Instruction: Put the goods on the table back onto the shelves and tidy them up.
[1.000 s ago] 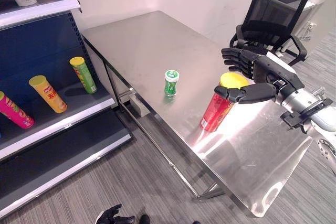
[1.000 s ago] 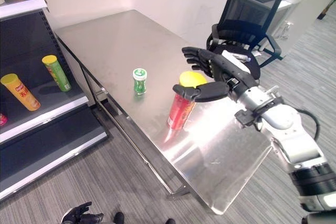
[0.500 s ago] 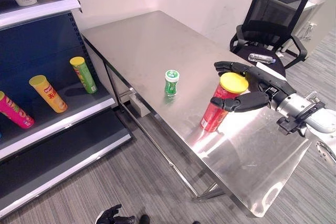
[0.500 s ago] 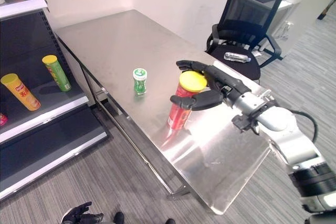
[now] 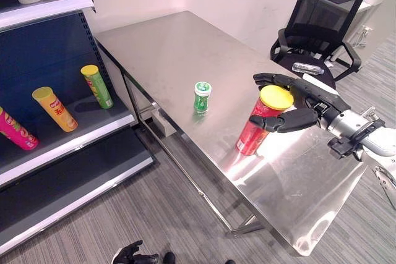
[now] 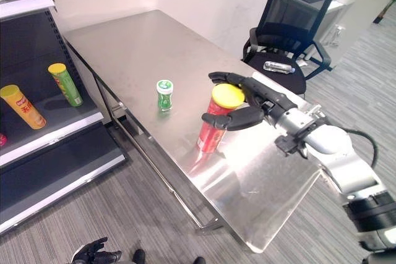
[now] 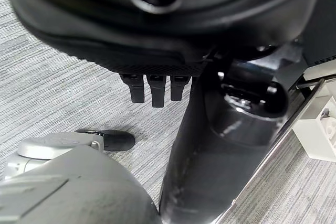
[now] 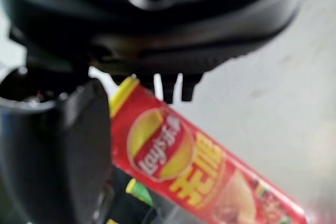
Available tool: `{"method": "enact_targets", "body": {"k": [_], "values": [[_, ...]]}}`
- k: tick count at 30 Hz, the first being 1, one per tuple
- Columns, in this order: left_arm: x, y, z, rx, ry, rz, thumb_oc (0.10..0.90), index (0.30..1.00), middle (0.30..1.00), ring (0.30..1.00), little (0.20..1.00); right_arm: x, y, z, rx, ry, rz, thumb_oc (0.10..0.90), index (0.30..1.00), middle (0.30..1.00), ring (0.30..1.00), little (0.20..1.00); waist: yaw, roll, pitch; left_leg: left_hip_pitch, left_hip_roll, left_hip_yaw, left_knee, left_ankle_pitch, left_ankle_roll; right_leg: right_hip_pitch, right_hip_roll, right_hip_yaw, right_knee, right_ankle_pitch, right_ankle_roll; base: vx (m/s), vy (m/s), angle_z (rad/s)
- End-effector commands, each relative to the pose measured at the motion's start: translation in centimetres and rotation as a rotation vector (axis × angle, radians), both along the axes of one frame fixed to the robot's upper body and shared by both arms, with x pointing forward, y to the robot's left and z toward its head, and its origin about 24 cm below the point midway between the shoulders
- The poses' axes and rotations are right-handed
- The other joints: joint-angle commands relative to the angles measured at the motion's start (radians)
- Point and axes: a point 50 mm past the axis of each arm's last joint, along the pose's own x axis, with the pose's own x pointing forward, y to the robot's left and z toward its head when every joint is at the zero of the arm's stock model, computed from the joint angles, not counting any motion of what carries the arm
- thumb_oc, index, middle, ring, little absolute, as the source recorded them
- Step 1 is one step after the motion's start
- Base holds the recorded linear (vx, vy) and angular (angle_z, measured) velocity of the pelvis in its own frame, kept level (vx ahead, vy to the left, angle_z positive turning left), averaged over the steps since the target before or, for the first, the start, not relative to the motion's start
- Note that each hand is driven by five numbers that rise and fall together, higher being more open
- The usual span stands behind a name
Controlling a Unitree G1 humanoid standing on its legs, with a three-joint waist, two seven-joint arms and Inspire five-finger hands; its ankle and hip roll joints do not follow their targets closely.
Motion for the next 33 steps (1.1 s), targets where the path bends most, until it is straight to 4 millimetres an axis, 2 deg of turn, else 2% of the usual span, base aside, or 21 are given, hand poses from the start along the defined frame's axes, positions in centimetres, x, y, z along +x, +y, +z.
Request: {"method": "enact_targets", "body": {"k": [1,16,18,33], "values": [[0.8,0.0,0.2,0.012,-0.015,-0.097,0.800,0.900,0.900,0.900,0.900,-0.2,0.9,4.8,-0.083,-0.176,0.054,0.800,0.900,0.900,0.900,0.900,0.029,-0.011,-0.041,0.009,0.022,0.074,0.003,-0.039,-0.041,0.039,-0.017,0.019,0.006,-0.061,0.064,0.00,0.000,0.00],[0.9,0.1,0.3,0.015,-0.019,-0.088,0.800,0.900,0.900,0.900,0.900,-0.2,0.4,4.9,-0.134,-0.172,0.026,0.800,0.900,0.900,0.900,0.900,0.024,-0.015,-0.039,0.011,0.022,0.076,0.003,-0.040,-0.040,0.038,-0.016,0.022,0.006,-0.061,0.064,0.00,0.000,0.00],[0.7,0.3,0.2,0.020,-0.014,-0.080,0.800,0.900,0.900,0.900,0.900,-0.3,-0.4,5.1,-0.228,-0.167,-0.018,0.400,0.300,0.300,0.300,0.300,0.017,-0.023,-0.037,0.014,0.021,0.081,0.003,-0.042,-0.038,0.037,-0.018,0.029,0.006,-0.059,0.066,0.00,0.015,0.00],[1.6,0.4,0.6,0.022,-0.054,-0.073,0.800,0.900,0.900,0.900,0.900,-0.2,-0.5,4.7,-0.188,-0.178,-0.034,0.400,0.300,0.300,0.300,0.300,0.014,-0.020,-0.030,0.020,0.019,0.087,0.003,-0.045,-0.034,0.038,-0.021,0.035,0.006,-0.057,0.067,0.00,0.000,-0.03]]}}
